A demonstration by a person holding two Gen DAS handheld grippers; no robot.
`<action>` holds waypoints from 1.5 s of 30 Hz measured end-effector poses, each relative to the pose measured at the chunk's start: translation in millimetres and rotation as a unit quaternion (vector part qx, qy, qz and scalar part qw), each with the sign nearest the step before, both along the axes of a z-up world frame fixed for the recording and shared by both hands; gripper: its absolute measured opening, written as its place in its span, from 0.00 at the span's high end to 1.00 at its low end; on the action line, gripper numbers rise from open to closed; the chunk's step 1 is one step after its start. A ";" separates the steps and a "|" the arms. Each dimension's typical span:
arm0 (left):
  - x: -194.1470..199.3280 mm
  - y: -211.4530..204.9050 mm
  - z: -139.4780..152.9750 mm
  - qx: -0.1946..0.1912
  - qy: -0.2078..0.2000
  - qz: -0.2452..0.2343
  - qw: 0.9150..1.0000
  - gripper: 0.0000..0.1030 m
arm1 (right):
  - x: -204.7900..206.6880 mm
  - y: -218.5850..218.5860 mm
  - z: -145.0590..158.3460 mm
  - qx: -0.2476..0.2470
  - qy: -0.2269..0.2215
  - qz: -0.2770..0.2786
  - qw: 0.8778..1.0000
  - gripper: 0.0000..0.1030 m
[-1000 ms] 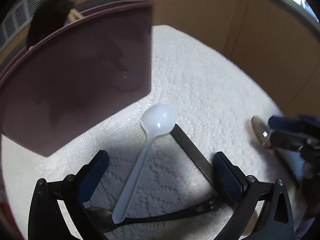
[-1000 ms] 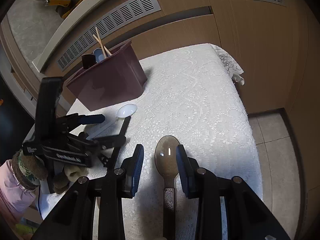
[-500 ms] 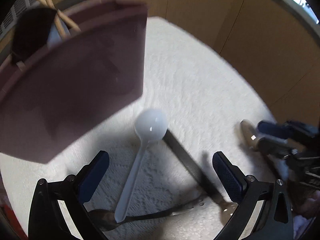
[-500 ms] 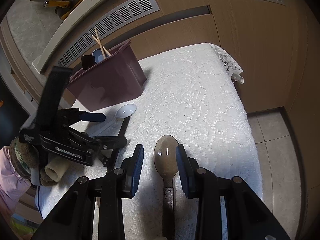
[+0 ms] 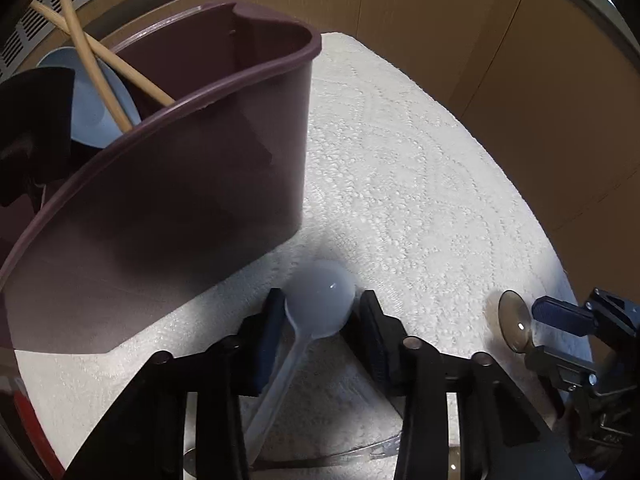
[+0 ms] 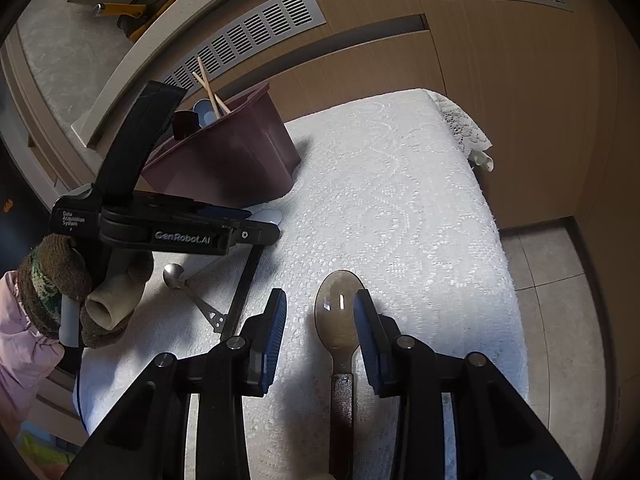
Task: Organize utensils
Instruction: 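Hold the dark spoon in the right tool while the left tool grasps the white plastic spoon, then lift both spoons over the caddy, lower them in and open both tools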
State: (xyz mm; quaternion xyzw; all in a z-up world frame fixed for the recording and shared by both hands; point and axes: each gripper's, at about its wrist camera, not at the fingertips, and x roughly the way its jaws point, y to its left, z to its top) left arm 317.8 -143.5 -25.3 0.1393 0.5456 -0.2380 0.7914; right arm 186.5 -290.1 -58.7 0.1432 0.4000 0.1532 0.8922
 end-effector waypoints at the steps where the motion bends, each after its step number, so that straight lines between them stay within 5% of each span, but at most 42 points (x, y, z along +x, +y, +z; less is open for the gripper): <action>1: -1.4 1.1 0.3 0.002 -0.003 -0.002 1.000 0.64 | 0.3 0.1 -0.1 0.000 0.000 0.000 1.000 0.68; 7: -21.4 13.1 4.6 -0.003 -0.031 0.014 0.999 0.66 | 0.7 3.5 -0.4 -0.017 0.001 -0.004 1.000 0.58; 11: -55.4 50.1 22.3 -0.044 -0.075 0.068 0.994 0.67 | -0.5 10.4 1.6 -0.047 0.000 -0.005 0.999 0.51; 19: -111.1 116.3 61.6 -0.150 -0.166 0.166 0.960 0.67 | 13.1 38.5 -7.7 -0.150 0.031 -0.003 0.988 0.52; 21: -114.4 134.1 59.5 -0.172 -0.179 0.177 0.953 0.67 | 12.9 45.3 -7.8 -0.177 0.030 -0.001 0.984 0.71; 24: -140.5 139.6 60.0 -0.201 -0.187 0.189 0.943 0.66 | 8.6 52.0 -0.2 -0.175 0.028 0.006 0.984 0.71; 31: -154.3 166.5 82.2 -0.244 -0.226 0.209 0.920 0.66 | -9.8 67.1 59.1 -0.135 -0.055 0.017 0.989 0.71; 35: -143.6 173.2 138.5 -0.296 -0.293 0.197 0.887 0.66 | -5.0 76.6 122.8 -0.108 -0.134 0.030 0.985 0.71; 39: -119.4 177.7 184.1 -0.333 -0.352 0.193 0.853 0.66 | 8.1 88.9 203.1 -0.088 -0.243 0.027 0.966 0.71; 45: -73.6 180.2 196.1 -0.371 -0.348 0.198 0.838 0.66 | 40.6 104.3 253.9 -0.081 -0.307 0.018 0.948 0.71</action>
